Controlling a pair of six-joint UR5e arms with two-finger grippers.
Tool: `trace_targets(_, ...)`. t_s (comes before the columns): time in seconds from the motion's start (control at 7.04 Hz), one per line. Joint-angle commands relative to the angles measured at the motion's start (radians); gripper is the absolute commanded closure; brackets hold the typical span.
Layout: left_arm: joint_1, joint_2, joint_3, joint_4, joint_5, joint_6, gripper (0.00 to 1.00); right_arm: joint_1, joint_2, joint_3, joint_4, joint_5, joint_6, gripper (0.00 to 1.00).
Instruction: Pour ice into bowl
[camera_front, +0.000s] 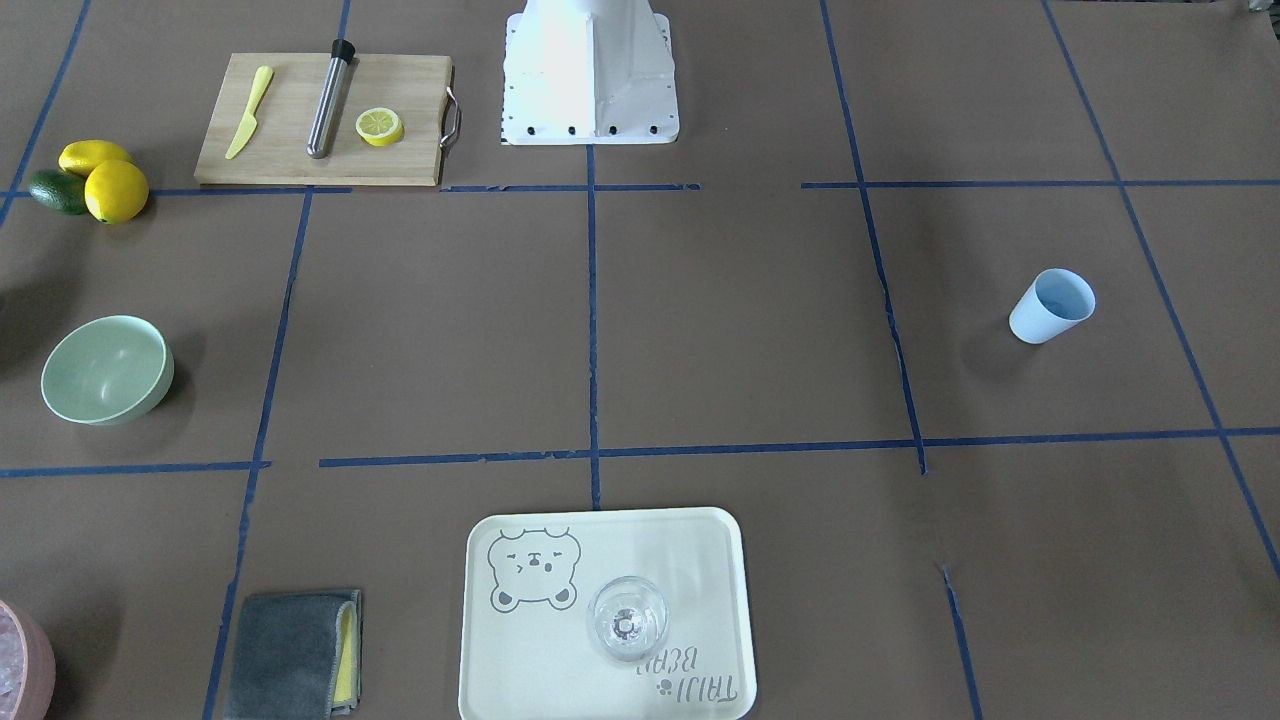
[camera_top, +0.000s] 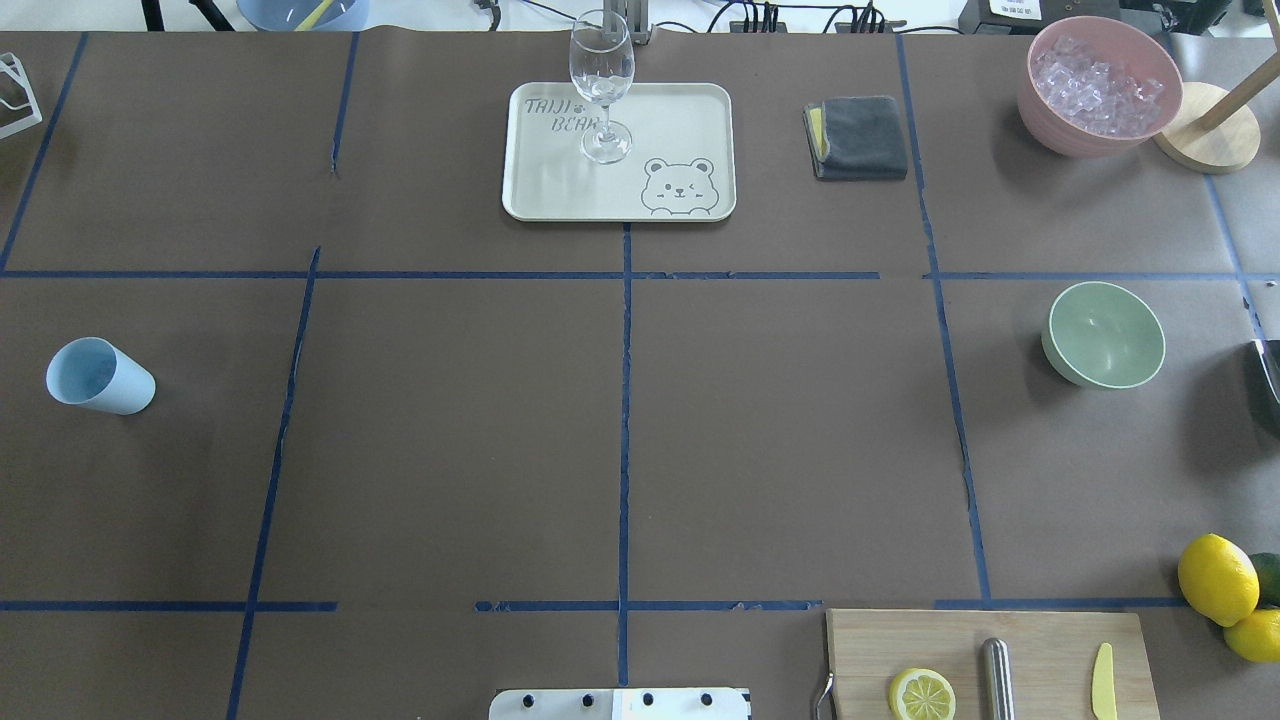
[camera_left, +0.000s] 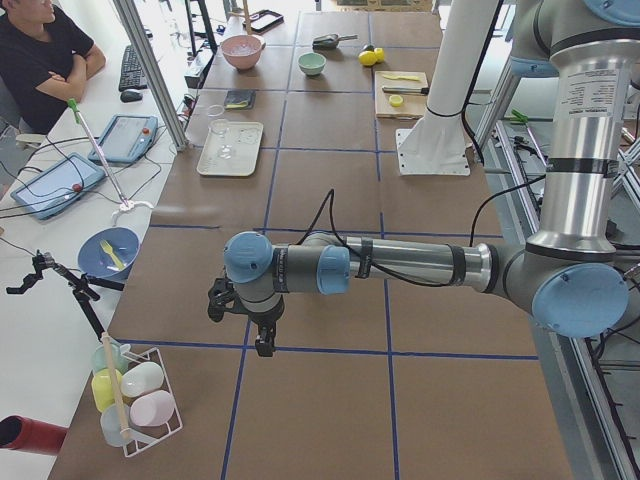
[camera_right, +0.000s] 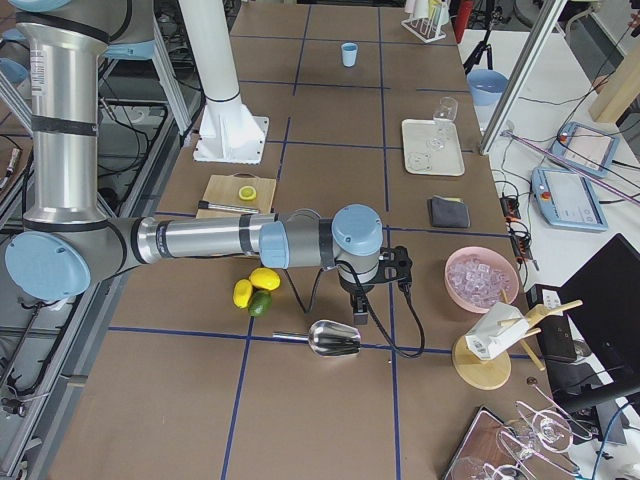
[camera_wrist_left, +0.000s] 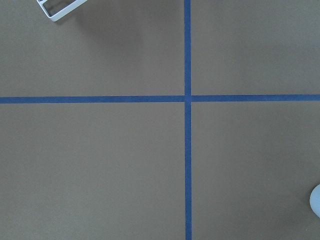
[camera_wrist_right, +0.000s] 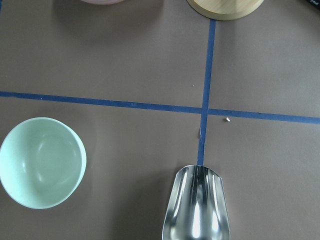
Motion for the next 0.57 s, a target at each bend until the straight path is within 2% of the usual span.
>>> trace_targets(0.0,0.0,-0.001,-0.001,-0.003,0.0,0.0,0.0,0.0,0.001,0.003,0.002,-0.003,0.0,0.0)
trace_targets(0.14,0.0,-0.007,-0.004,-0.011,-0.002,0.0,0.0,0.0,0.0,0.006,0.003,0.003,0.0,0.0)
trace_targets(0.28,0.0,-0.011,-0.012,-0.067,-0.002,-0.008,0.0,-0.006,0.001,0.009,0.005,-0.002,-0.001,0.0)
trace_targets(0.43,0.001,-0.017,-0.029,-0.156,-0.002,-0.017,0.0,-0.02,0.047,0.009,0.006,0.006,0.003,0.0)
